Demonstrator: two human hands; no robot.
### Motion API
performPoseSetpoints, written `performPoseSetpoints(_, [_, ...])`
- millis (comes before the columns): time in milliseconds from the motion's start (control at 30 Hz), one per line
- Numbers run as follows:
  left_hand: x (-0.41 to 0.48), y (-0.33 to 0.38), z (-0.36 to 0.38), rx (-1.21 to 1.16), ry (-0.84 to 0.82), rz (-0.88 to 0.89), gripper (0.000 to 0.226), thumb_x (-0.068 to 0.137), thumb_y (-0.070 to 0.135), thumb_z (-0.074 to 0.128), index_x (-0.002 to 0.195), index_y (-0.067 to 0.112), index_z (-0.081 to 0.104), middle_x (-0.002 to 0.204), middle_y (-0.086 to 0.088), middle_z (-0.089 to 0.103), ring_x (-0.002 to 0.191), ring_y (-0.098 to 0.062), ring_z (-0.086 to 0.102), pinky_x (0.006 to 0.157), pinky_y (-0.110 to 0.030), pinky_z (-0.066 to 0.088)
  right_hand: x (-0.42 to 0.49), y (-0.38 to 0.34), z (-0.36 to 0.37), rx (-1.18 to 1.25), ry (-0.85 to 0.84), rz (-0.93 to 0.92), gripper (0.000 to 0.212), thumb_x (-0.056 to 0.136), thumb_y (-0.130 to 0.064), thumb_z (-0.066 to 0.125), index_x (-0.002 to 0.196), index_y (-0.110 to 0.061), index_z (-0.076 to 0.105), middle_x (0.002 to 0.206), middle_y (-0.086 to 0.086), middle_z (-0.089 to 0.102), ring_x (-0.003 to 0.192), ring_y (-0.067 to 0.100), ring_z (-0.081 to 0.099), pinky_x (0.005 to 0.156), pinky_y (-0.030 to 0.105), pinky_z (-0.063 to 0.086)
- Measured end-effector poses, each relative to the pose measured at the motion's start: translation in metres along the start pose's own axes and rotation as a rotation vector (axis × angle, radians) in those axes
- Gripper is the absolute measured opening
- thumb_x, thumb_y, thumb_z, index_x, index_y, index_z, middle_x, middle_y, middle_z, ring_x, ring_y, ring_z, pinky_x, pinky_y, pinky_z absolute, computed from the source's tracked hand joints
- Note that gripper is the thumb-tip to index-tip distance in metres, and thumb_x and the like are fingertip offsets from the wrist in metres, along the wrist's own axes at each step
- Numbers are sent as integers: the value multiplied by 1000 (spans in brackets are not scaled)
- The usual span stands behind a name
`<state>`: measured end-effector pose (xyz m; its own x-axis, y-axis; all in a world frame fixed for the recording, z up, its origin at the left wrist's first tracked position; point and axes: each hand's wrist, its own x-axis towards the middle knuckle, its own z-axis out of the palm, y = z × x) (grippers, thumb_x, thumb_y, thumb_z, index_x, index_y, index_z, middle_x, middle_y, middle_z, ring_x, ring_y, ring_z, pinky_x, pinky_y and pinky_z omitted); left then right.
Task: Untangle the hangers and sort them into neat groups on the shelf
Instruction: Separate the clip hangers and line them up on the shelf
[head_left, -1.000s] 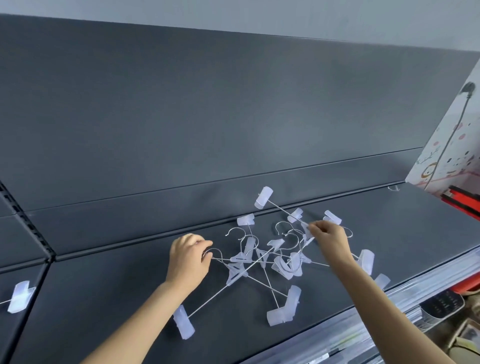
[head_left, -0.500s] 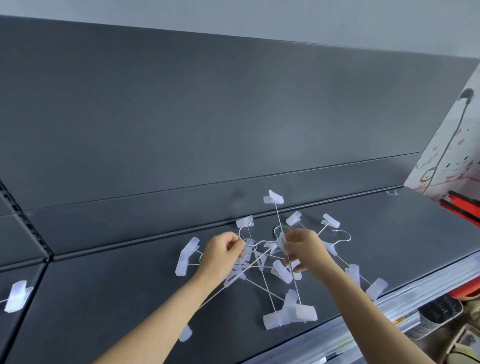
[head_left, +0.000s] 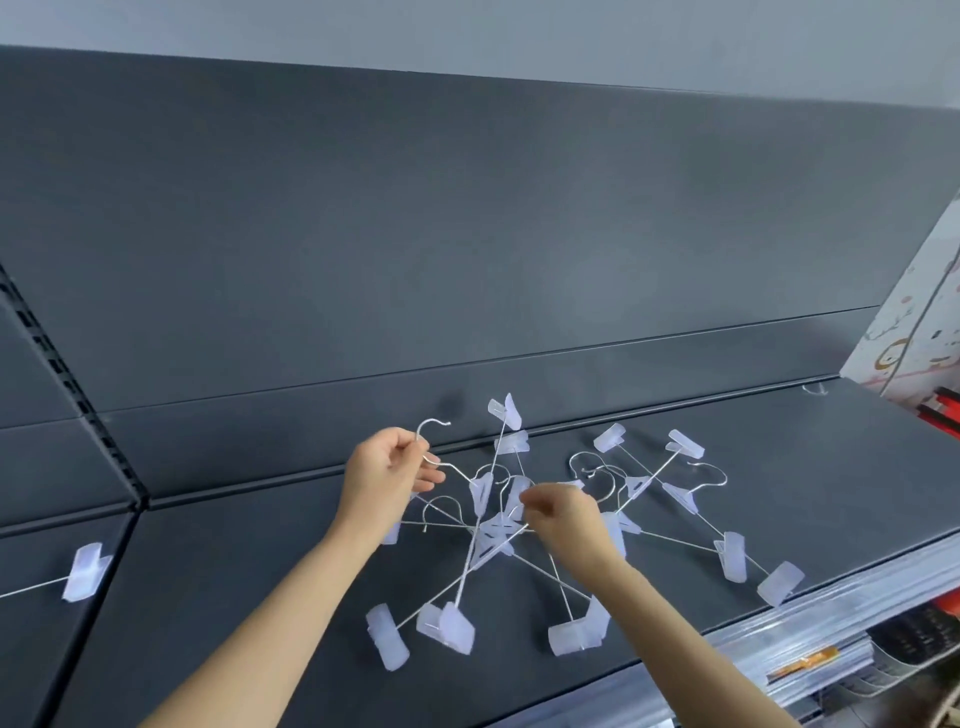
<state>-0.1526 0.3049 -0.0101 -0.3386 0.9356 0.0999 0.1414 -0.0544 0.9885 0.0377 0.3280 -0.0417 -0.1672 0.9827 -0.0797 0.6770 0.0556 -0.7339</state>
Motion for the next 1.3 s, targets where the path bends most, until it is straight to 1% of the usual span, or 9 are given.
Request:
performPoseSetpoints(133, [5,-12,-40,36,76,-36,20,92,1,44,76,3,56,73,-14,62,51,-10,66,52,-18,55,4,13,15,-459,-114,-224,33,86,-11,47,117,-12,61,123,5,58,117,26,47,97,32,37])
performPoseSetpoints(267, [4,-20,-71,50,155,-84,20,92,0,44,77,3,57,72,-13,62,48,-10,65,50,-18,55,7,18,28,-596,-145,-276,41,85,-35,54,125,-28,51,123,0,55,120,21,43,107,32,24])
performPoseSetpoints(633, [1,-54,-123,178,283,-215,17,92,1,44,81,1,58,73,-15,60,60,-26,62,46,-16,53,16,26,12,-379,-82,-178,17,81,-37,59,91,-23,59,91,-7,64,101,18,58,96,31,34])
performPoseSetpoints(900, [5,-97,-149,126,525,-427,15,91,-2,40,88,-1,54,67,-14,55,34,-13,58,34,-16,48,22,10,25,-502,-94,-42,31,83,-29,53,111,-17,54,105,4,68,105,26,57,98,33,27])
performPoseSetpoints(1000, [2,-101,-154,184,504,-488,19,90,-3,42,75,3,53,71,-17,57,44,-21,63,40,-22,53,23,10,27,-445,-110,-7,32,83,-28,55,113,-16,53,108,3,66,108,25,56,99,33,26])
performPoseSetpoints(1100, [0,-88,-141,587,483,-378,10,85,2,49,79,4,57,88,-23,56,87,-41,56,78,-46,50,21,8,26,-409,-106,-14,8,81,-25,58,83,-18,58,83,-1,63,93,29,55,91,33,29])
performPoseSetpoints(1167, [-5,-72,-122,811,488,-229,26,84,7,55,109,3,59,115,-24,52,109,-41,45,91,-47,39,20,7,25,-369,-95,-21,33,78,-21,59,54,-19,36,56,-4,42,72,28,43,78,33,28])
performPoseSetpoints(1233, [-15,-53,-97,764,381,-39,21,83,13,56,101,9,65,111,-15,56,106,-34,47,88,-39,39,21,10,23,-305,-76,-36,41,80,-21,59,51,-18,30,52,-4,35,66,25,38,72,31,27])
performPoseSetpoints(1300, [-30,-43,-69,657,75,41,25,77,32,49,70,13,64,85,-7,61,86,-22,53,77,-35,42,22,9,20,-202,-61,-20,38,80,-19,61,53,-20,35,53,-3,41,62,22,39,67,30,30])
